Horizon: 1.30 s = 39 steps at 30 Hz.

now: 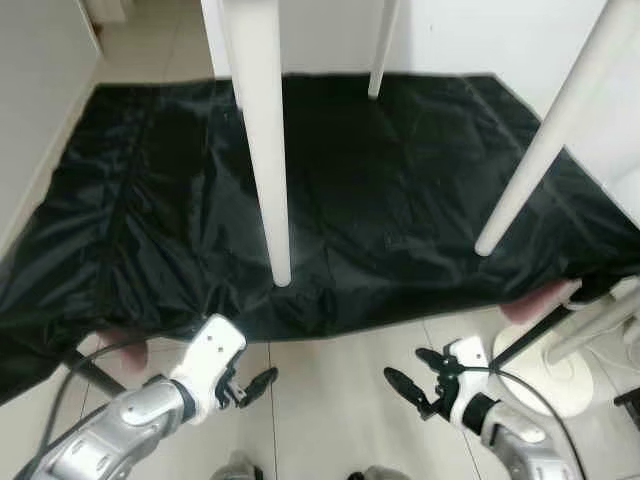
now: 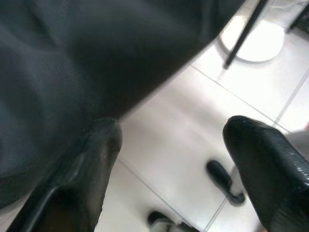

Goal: Building children table

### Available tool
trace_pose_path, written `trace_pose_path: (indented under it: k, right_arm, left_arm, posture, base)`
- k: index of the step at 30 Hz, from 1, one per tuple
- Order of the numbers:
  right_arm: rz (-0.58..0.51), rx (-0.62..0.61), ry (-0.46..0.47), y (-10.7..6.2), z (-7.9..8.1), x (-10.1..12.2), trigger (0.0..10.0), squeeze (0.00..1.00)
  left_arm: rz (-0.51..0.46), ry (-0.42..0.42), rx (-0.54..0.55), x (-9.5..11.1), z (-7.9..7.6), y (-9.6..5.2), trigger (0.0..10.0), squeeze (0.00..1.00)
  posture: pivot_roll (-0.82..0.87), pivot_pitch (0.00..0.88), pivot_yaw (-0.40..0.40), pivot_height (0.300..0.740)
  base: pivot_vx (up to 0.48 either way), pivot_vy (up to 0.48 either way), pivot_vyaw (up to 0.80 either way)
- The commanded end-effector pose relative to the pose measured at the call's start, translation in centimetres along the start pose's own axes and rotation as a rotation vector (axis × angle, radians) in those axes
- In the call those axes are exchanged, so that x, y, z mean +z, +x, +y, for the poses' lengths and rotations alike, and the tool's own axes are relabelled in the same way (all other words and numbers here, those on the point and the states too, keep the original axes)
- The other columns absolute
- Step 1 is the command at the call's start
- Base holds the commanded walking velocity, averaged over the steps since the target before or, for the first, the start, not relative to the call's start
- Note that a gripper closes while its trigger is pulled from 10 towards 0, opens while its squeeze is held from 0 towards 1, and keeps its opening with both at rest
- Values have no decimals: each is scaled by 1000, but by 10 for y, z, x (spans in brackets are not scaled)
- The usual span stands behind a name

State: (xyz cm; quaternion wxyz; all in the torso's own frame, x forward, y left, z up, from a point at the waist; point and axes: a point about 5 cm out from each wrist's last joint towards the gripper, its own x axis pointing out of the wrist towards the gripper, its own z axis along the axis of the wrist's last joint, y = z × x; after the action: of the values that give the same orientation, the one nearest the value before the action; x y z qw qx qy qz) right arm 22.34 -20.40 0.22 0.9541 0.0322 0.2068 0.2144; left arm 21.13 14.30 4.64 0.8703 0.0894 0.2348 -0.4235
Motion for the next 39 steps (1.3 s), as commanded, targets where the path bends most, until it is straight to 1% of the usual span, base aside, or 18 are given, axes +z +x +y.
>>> trace_pose_path:
  k: [1, 2, 3, 4, 5, 8, 9, 10, 11, 13, 21, 23, 24, 26, 28, 32, 36, 39]
  right_arm:
    - [62, -68, 27, -3, -3, -19, 10000, 0]
    - [97, -112, 50, -1, -4, -29, 10000, 0]
    - [124, -140, 36, 0, -4, -34, 10000, 0]
    - [133, -150, 73, 1, -2, -39, 10000, 0]
    - [133, -150, 73, 1, -2, -39, 10000, 0]
    - [190, -258, 110, -2, -6, -55, 10000, 0]
    - [190, -258, 110, -2, -6, -55, 10000, 0]
    - [208, -284, 101, -2, -7, -58, 10000, 0]
    - [250, -307, 124, -3, -7, -65, 10000, 0]
    - [277, -313, 104, -3, -6, -67, 10000, 0]
    - [327, -346, 119, -1, -1, -76, 10000, 0]
    - [381, -374, 141, 1, 8, -85, 10000, 0]
    - [381, -374, 141, 1, 8, -85, 10000, 0]
    - [414, -384, 142, 0, 14, -92, 10000, 0]
    - [414, -384, 142, 0, 14, -92, 10000, 0]
    - [527, -385, 122, -9, 29, -113, 10000, 0]
    - [524, -393, 147, -8, 32, -114, 10000, 0]
    - [523, -394, 141, -8, 31, -113, 10000, 0]
  left_arm:
    - [92, -12, -202, -25, -16, 3, 10000, 0]
    - [132, -27, -187, -38, -16, 8, 10000, 0]
    - [148, -46, -172, -46, -17, 12, 10000, 0]
    - [168, -86, -132, -55, -15, 16, 10000, 0]
    - [168, -86, -132, -55, -15, 16, 10000, 0]
    - [243, -181, 45, -84, -7, 24, 10000, 0]
    - [243, -181, 45, -84, -7, 24, 10000, 0]
    - [264, -192, 90, -90, -5, 26, 10000, 0]
    - [318, -229, 185, -101, -1, 27, 10000, 0]
    - [338, -238, 214, -105, -1, 28, 10000, 0]
    - [376, -298, 298, -116, 0, 32, 10000, 0]
    - [459, -313, 426, -129, 1, 28, 10000, 0]
    - [459, -313, 426, -129, 1, 28, 10000, 0]
    - [507, -331, 490, -136, 0, 25, 10000, 0]
    - [507, -331, 490, -136, 0, 25, 10000, 0]
    - [593, -326, 517, -146, -8, 24, 10000, 0]
    - [586, -269, 473, -142, -10, 29, 10000, 0]
    - [570, -257, 447, -140, -12, 33, 10000, 0]
  posture:
    - [-9, 39, 8, 740]
    - [-9, 39, 8, 740]
    - [-9, 39, 8, 740]
    - [-7, 28, 3, 740]
    - [-7, 28, 3, 740]
    - [-5, 22, 3, 740]
    - [-5, 22, 3, 740]
    - [-3, 18, 2, 740]
    - [-5, 15, 3, 740]
    - [-5, 15, 3, 740]
    - [-9, 9, 2, 740]
    - [-20, 0, 12, 740]
    - [-20, 0, 12, 740]
    - [-21, 0, 11, 740]
    - [-21, 0, 11, 740]
    - [-27, 0, 25, 740]
    - [-31, 0, 27, 740]
    - [-34, 0, 28, 740]
  base:
    - [0, 0, 0]
    - [0, 0, 0]
    - [0, 0, 0]
    - [0, 0, 0]
    - [0, 0, 0]
    - [0, 0, 0]
    - [0, 0, 0]
    - [0, 0, 0]
    - [0, 0, 0]
    - [0, 0, 0]
    - [0, 0, 0]
    - [0, 0, 0]
    - [0, 0, 0]
    - [0, 0, 0]
    - [0, 0, 0]
    - [0, 0, 0]
    - [0, 0, 0]
    - [0, 0, 0]
